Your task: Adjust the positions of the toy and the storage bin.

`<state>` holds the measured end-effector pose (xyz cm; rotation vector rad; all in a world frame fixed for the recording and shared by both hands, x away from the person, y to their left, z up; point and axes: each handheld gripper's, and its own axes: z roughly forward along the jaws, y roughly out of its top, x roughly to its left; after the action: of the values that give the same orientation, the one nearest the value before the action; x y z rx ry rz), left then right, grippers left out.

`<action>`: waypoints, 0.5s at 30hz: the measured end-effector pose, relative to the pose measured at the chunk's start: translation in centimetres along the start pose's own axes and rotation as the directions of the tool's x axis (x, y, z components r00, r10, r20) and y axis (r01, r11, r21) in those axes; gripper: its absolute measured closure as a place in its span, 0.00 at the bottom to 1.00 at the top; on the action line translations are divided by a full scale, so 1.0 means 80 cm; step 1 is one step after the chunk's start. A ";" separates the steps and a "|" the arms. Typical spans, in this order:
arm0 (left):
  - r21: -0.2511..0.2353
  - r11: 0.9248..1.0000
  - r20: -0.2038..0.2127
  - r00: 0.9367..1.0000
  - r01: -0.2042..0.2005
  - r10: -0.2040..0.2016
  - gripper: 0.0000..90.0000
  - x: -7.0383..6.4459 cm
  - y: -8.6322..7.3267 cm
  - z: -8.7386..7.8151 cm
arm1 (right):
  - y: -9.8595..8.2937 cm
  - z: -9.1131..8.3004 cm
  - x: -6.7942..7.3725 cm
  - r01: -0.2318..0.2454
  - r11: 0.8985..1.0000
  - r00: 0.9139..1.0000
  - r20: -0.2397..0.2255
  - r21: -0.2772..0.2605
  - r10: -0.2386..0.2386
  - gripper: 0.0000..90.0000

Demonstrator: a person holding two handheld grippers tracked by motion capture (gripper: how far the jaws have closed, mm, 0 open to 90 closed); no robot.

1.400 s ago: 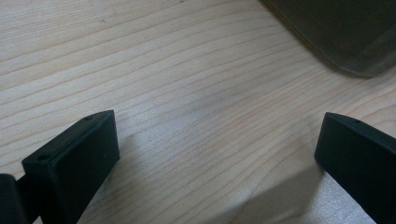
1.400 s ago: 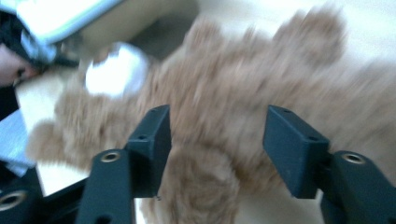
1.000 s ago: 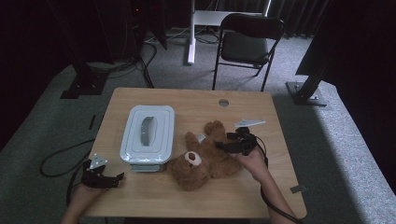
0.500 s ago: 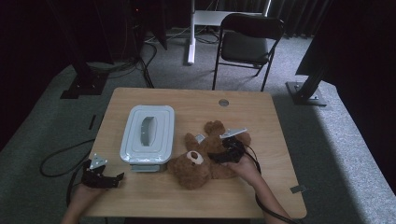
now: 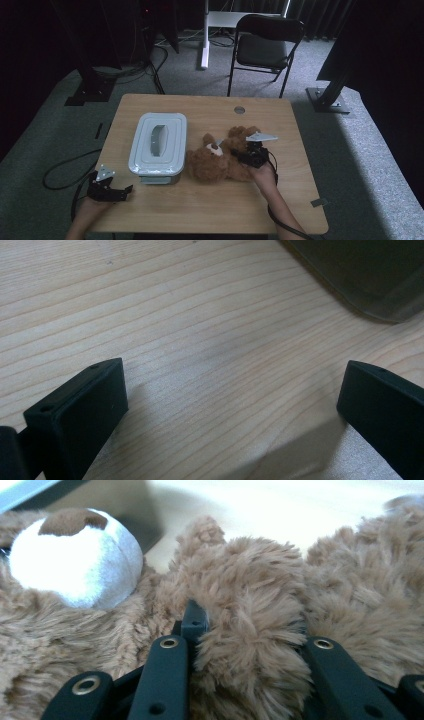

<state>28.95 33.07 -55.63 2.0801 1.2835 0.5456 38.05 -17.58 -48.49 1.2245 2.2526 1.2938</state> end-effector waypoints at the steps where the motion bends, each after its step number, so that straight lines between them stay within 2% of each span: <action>1: 0.000 1.000 0.000 1.000 0.000 0.000 0.01 0.000 0.000 0.000 | 0.002 0.000 -0.004 -0.016 1.000 1.000 0.023 -0.015 0.017 0.75; 4: 0.000 1.000 0.000 1.000 0.000 0.000 0.01 0.000 0.000 0.000 | 0.012 0.000 -0.017 -0.062 0.997 0.993 0.097 -0.048 0.066 0.75; 5: 0.000 1.000 0.000 1.000 0.000 0.000 0.01 0.000 0.000 0.000 | 0.014 0.000 -0.019 -0.070 0.996 0.992 0.102 -0.055 0.075 0.75; 9: 0.000 1.000 0.000 1.000 0.000 0.000 0.01 0.000 0.000 0.000 | 0.024 0.001 -0.036 -0.168 0.979 0.976 0.119 -0.112 0.181 0.75; 11: 0.000 1.000 0.000 1.000 0.000 0.000 0.01 0.000 0.000 0.000 | 0.026 0.004 -0.037 -0.209 0.968 0.966 0.125 -0.140 0.227 0.75; 15: 0.000 1.000 0.000 1.000 0.000 0.000 0.01 0.000 0.000 0.000 | 0.022 0.021 -0.028 -0.268 0.946 0.934 0.194 -0.181 0.302 0.74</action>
<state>28.95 33.07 -55.63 2.0805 1.2833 0.5458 41.33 -17.88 -48.37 1.5958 1.8376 1.3240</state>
